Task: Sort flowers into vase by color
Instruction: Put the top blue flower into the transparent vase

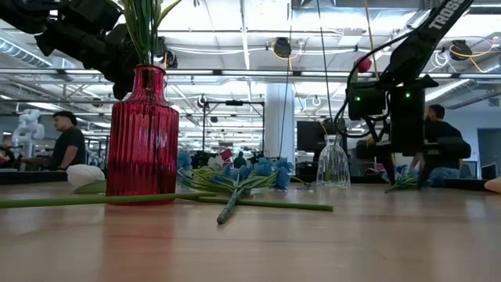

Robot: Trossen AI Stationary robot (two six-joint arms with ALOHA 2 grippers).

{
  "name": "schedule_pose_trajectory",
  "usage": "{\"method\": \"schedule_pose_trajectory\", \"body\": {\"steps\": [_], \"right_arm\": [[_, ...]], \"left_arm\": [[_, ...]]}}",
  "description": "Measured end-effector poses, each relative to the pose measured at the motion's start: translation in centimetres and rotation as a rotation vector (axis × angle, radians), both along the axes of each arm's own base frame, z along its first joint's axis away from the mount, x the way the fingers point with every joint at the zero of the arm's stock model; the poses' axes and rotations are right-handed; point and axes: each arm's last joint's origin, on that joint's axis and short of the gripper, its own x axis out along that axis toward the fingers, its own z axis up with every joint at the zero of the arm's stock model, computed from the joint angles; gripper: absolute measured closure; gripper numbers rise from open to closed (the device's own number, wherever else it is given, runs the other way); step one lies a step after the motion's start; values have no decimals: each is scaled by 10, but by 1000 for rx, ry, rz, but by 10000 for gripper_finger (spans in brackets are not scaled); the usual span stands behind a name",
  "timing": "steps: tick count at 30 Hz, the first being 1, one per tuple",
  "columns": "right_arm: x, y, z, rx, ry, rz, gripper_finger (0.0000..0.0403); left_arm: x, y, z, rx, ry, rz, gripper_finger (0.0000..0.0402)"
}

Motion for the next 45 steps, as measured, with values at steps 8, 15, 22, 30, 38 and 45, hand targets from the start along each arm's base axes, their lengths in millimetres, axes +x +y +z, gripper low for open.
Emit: {"method": "schedule_pose_trajectory", "body": {"steps": [8,15,22,30,38,45], "right_arm": [[1,30,13,55,-14,131,383],[5,68,37,112,-158,323,381],[7,103,47,317,-252,653,389],[25,141,54,411,-482,831,389],[54,168,87,-460,-684,1082,390],[65,138,114,-1040,-366,938,394]], "left_arm": [[0,0,0,-1,3,0,281],[0,0,-1,-3,6,-3,281],[0,0,-1,1,12,-7,281],[0,0,-1,-6,11,-5,281],[-1,-1,-2,-9,17,-6,281],[0,0,-1,-5,13,-6,281]]}}
